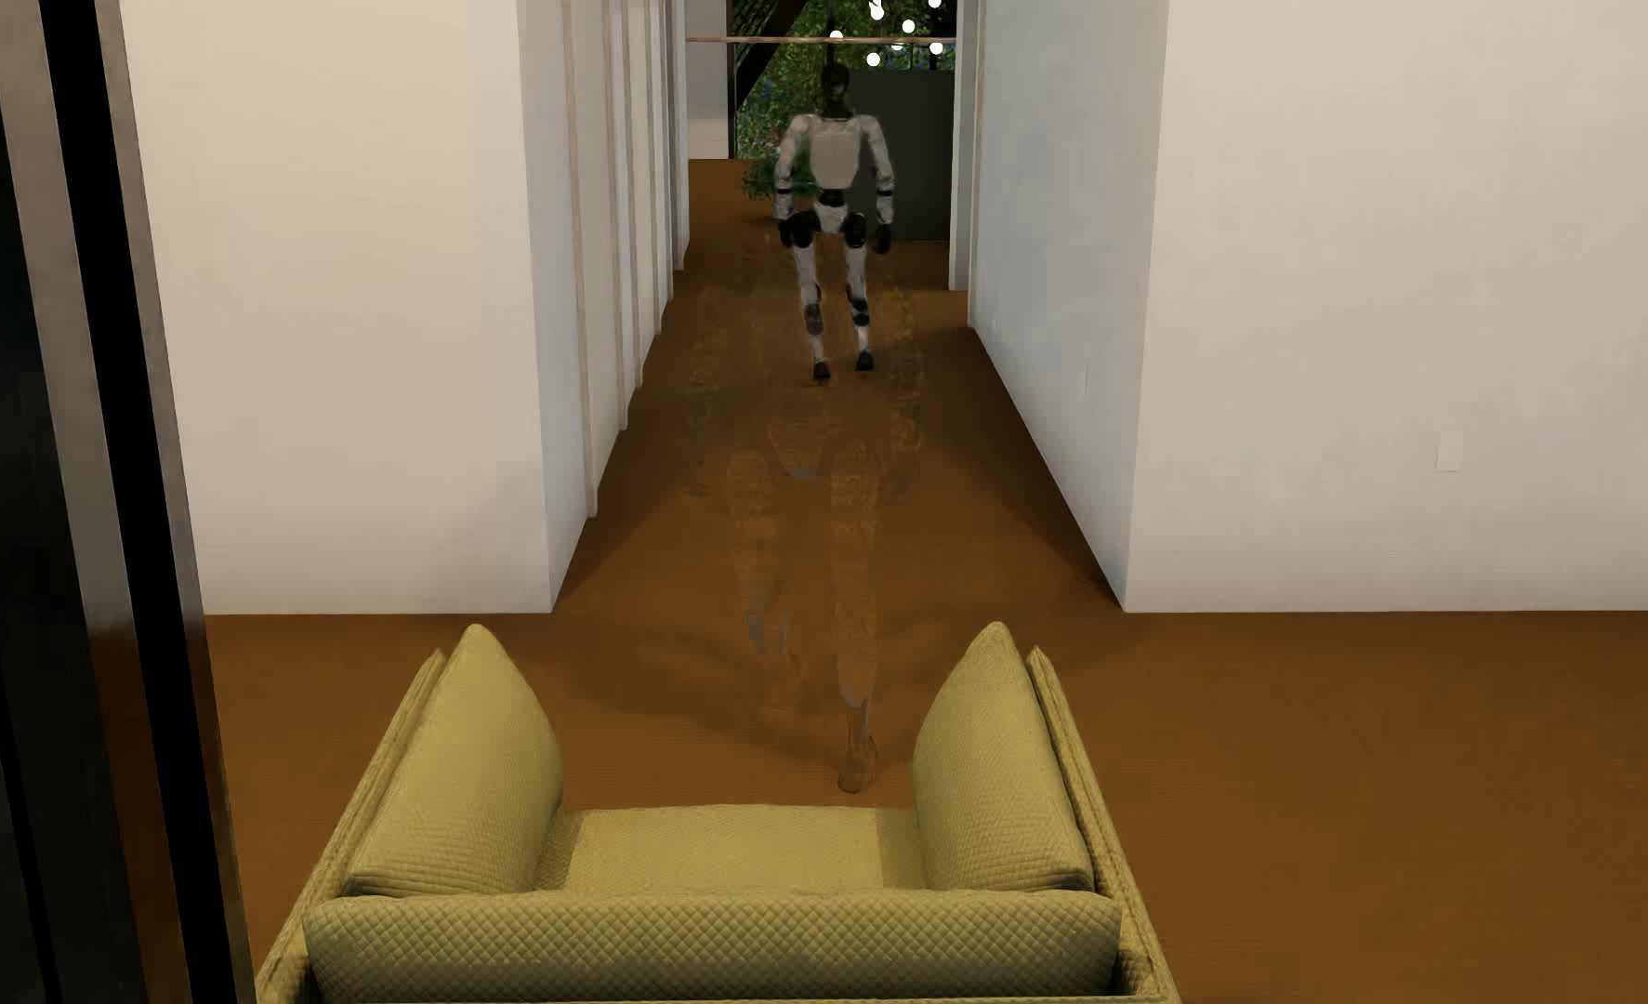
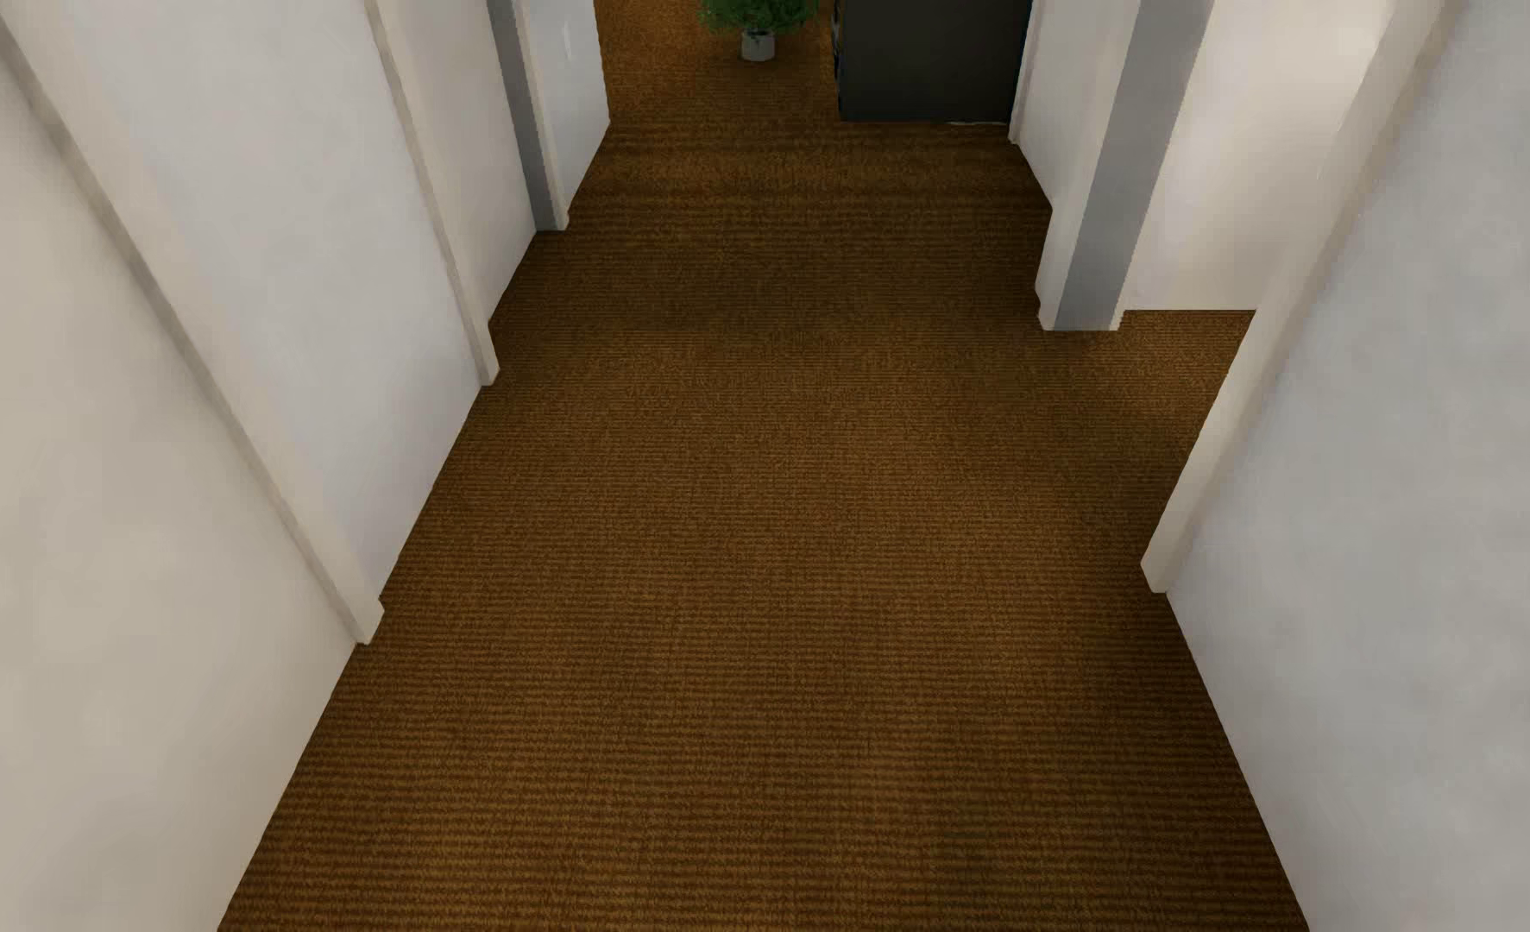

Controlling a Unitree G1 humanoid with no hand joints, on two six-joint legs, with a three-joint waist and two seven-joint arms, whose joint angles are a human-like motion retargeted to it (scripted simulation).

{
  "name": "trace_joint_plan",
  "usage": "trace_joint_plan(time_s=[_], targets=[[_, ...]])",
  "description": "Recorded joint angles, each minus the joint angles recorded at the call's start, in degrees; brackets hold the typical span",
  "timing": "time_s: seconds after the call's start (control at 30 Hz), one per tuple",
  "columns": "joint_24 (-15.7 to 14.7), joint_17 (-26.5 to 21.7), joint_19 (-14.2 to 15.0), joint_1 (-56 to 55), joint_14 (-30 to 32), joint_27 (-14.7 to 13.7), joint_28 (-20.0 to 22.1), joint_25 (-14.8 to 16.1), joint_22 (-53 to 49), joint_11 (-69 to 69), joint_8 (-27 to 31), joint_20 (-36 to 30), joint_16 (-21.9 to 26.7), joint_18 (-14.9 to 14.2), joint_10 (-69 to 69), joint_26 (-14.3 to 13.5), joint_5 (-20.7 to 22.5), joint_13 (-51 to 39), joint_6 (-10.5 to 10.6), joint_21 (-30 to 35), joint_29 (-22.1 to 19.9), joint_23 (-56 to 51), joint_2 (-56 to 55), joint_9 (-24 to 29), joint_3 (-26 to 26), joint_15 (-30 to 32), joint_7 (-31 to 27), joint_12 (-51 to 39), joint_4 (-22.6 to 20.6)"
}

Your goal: Walk towards armchair

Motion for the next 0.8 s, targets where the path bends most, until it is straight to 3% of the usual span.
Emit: trace_joint_plan(time_s=[0.07, 0.13, 0.2, 0.27, 0.33, 0.47, 0.6, 0.73, 0.8], targets=[[0.0, 0.15, 0.0, 4.72, -5.61, 0.0, 0.0, 0.0, -9.13, -18.78, 0.0, 5.51, 1.14, 0.0, 0.46, 0.0, -0.56, 4.01, 0.65, 0.12, 0.0, 1.1, -4.35, -0.95, -4.07, 4.46, 0.0, -1.29, 0.8], [0.0, 0.97, 0.0, 7.56, -10.59, 0.0, 0.0, 0.0, -15.38, -32.93, 0.0, 10.56, 1.68, 0.0, 2.36, 0.0, -2.89, 7.85, -0.22, -0.44, 0.0, 0.59, -7.42, -2.47, -6.27, 6.72, 0.0, -2.64, 1.95], [0.0, 1.44, 0.0, 11.73, -14.31, 0.0, 0.0, 0.0, -17.8, -34.4, 0.0, 12.63, 1.88, 0.0, 4.4, 0.0, -5.61, 11.16, -0.6, 0.69, 0.0, -0.69, -8.06, -3.14, -8.2, 5.7, 0.0, -3.6, 5.6], [0.0, 1.39, 0.0, 15.41, -14.43, 0.0, 0.0, 0.0, -17.31, -28.78, 0.0, 13.77, 1.43, 0.0, 6.95, 0.0, -5.94, 12.36, -0.86, 3.7, 0.0, -0.93, -8.98, -3.61, -10.39, 11.57, 0.0, -2.23, 10.44], [0.0, 1.93, 0.0, 15.24, -10.14, 0.0, 0.0, 0.0, -11.83, -18.62, 0.0, 15.12, -0.85, 0.0, 11.69, 0.0, -5.26, 10.5, -0.02, 5.29, 0.0, 1.88, -11.21, -4.29, -10.34, 19.14, 0.0, -0.39, 15.16], [0.0, 0.18, 0.0, 7.66, 10.65, 0.0, 0.0, 0.0, 6.79, -14.52, 0.0, 4.03, -1.55, 0.0, 19.3, 0.0, -4.01, 3.31, 0.36, 2.98, 0.0, -1.01, -5.72, -1.58, -8.39, 9.85, 0.0, -2.47, 17.89], [0.0, -3.84, 0.0, 0.72, 30.8, 0.0, 0.0, 0.0, 9.1, -17.57, 0.0, 4.66, 0.83, 0.0, 15.55, 0.0, -3.54, 0.32, 0.71, -6.35, 0.0, -10.9, 0.42, -1.06, -4.34, 5.42, 0.0, 2.61, 18.25], [0.0, -5.44, 0.0, 0.66, 31.21, 0.0, 0.0, 0.0, 6.44, -17.86, 0.0, 5.38, 3.57, 0.0, 9.7, 0.0, -3.11, -0.28, 2.41, -21.24, 0.0, -10.87, 4.52, -1.45, -2.4, 2.35, 0.0, 4.49, 19.73], [0.0, -6.24, 0.0, -1.02, 30.34, 0.0, 0.0, 0.0, 6.84, -17.51, 0.0, 7.19, 3.98, 0.0, 8.08, 0.0, -3.22, -1.1, 2.7, -22.99, 0.0, -8.94, 5.55, -1.77, -2.1, 0.85, 0.0, 4.08, 20.31]])
